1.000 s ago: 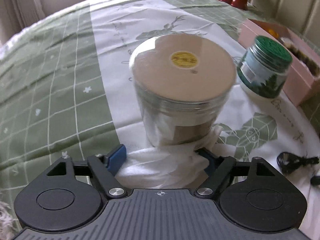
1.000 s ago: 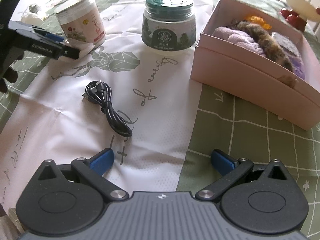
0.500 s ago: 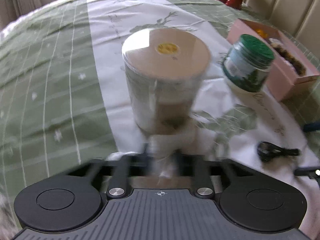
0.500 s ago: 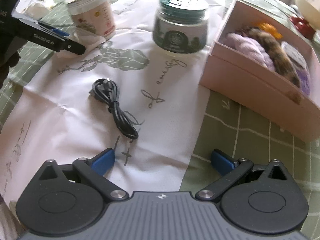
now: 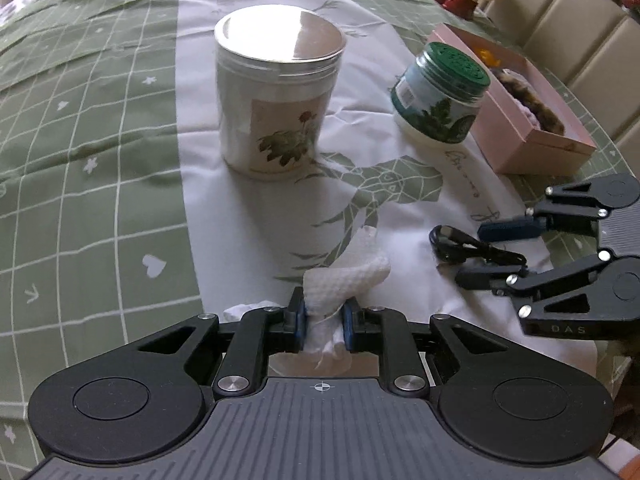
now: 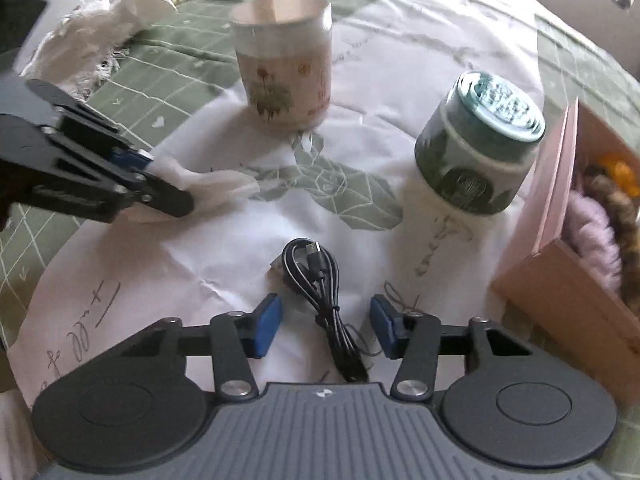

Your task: Organize soft objects

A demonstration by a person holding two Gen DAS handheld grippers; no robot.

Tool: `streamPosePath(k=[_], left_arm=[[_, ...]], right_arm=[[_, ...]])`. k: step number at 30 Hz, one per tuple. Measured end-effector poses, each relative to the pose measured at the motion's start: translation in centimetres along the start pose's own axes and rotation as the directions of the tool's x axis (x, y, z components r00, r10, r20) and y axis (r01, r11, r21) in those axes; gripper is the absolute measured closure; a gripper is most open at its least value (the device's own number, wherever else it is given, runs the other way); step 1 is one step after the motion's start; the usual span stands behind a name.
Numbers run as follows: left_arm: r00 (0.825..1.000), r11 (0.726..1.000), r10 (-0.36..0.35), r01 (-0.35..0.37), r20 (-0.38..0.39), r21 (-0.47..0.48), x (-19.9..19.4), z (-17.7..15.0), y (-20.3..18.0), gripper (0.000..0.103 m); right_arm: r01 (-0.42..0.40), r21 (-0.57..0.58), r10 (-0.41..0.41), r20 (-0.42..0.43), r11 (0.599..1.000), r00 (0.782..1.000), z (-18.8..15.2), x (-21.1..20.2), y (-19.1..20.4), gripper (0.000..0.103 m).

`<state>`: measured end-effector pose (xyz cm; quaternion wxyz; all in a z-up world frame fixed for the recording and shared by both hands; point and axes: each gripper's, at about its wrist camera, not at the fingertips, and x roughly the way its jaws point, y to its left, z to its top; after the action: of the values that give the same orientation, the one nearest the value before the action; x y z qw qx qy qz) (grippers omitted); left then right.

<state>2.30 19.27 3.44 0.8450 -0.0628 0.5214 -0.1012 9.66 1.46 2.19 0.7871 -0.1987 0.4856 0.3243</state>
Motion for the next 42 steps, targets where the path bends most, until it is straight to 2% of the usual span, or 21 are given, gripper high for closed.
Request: streamPosePath(k=[1,2,3,7,10,13,17,20,22,24,26,28,30,34,37,40,42], left_arm=[[1.000,1.000,-0.001,0.001,-0.001,-0.009,0.0,0.0,0.1,0.082],[1.000,1.000,0.001,-0.001,-0.003,-0.017,-0.1,0.1,0.1,0.083],[1.000,1.000,0.005,-0.005,-0.003,-0.022,-0.3,0.2,0.1,0.083],[0.998,0.999,0.041,-0.039,0.039,-0.036,-3.3,1.4,-0.8,0.083],[0.992,1.000,0.016,-0.013,0.124,-0.024,-7.5,3.5,-2.6,0.083],[0.975,1.000,0.014,-0.015,0.223,-0.001,-10.5,7.3,-4.3,0.083],[0.942,0.997,0.026,-0.046,0.334,0.054,-10.5,14.1,-7.1,0.083],[0.915,0.996,-0.010,-0.025,0.404,0.083,-9.7,19.0,-10.3,0.083],[0.900,0.995,-0.058,0.015,0.432,0.101,-8.8,21.4,-12.4,0.083],[0.900,0.991,-0.115,0.074,0.421,0.113,-7.0,23.4,-14.5,0.083],[0.913,0.980,-0.193,0.160,0.359,0.121,-4.1,25.0,-16.5,0.083],[0.925,0.966,-0.259,0.240,0.277,0.100,-0.7,25.9,-18.2,0.083],[0.933,0.958,-0.287,0.275,0.218,0.084,2.4,26.0,-19.4,0.082],[0.957,0.961,-0.269,0.258,0.113,0.100,7.4,25.1,-21.2,0.082],[0.964,0.959,-0.259,0.250,0.054,0.135,10.1,24.0,-21.8,0.081],[0.968,0.959,-0.243,0.229,0.064,0.168,10.6,22.5,-21.6,0.076],[0.968,0.960,-0.236,0.218,0.089,0.176,10.4,22.2,-21.3,0.076]], right_arm=[[-0.007,-0.003,0.007,-0.001,1.000,1.000,0.1,0.0,0.2,0.066],[-0.011,-0.010,0.011,-0.009,1.000,1.000,0.2,-0.1,0.6,0.080],[-0.019,-0.012,0.019,-0.017,1.000,1.000,0.4,-0.1,0.7,0.085],[-0.063,0.008,0.063,0.009,0.998,0.998,1.7,-2.4,1.2,0.087],[-0.094,0.034,0.090,0.103,0.995,0.991,3.2,-6.1,-0.1,0.088],[-0.097,0.062,0.082,0.210,0.993,0.974,4.7,-10.3,-2.6,0.088],[-0.005,0.130,-0.039,0.334,0.992,0.942,5.7,-15.4,-7.6,0.088],[0.095,0.185,-0.160,0.371,0.978,0.915,5.4,-17.7,-11.4,0.088],[0.156,0.233,-0.237,0.376,0.960,0.896,4.5,-19.1,-14.1,0.088],[0.191,0.277,-0.288,0.371,0.942,0.883,3.5,-19.8,-16.4,0.088],[0.212,0.325,-0.326,0.353,0.922,0.877,2.4,-20.0,-18.7,0.088],[0.213,0.368,-0.341,0.330,0.905,0.880,1.2,-19.2,-20.5,0.088],[0.210,0.397,-0.344,0.303,0.894,0.889,0.0,-17.8,-21.8,0.088],[0.196,0.429,-0.324,0.248,0.882,0.913,-1.9,-13.9,-22.8,0.088],[0.183,0.444,-0.301,0.211,0.877,0.930,-3.1,-11.3,-22.8,0.088],[0.176,0.440,-0.271,0.163,0.881,0.949,-3.7,-8.8,-22.5,0.086],[0.174,0.430,-0.265,0.161,0.886,0.951,-4.1,-8.3,-21.9,0.076]])
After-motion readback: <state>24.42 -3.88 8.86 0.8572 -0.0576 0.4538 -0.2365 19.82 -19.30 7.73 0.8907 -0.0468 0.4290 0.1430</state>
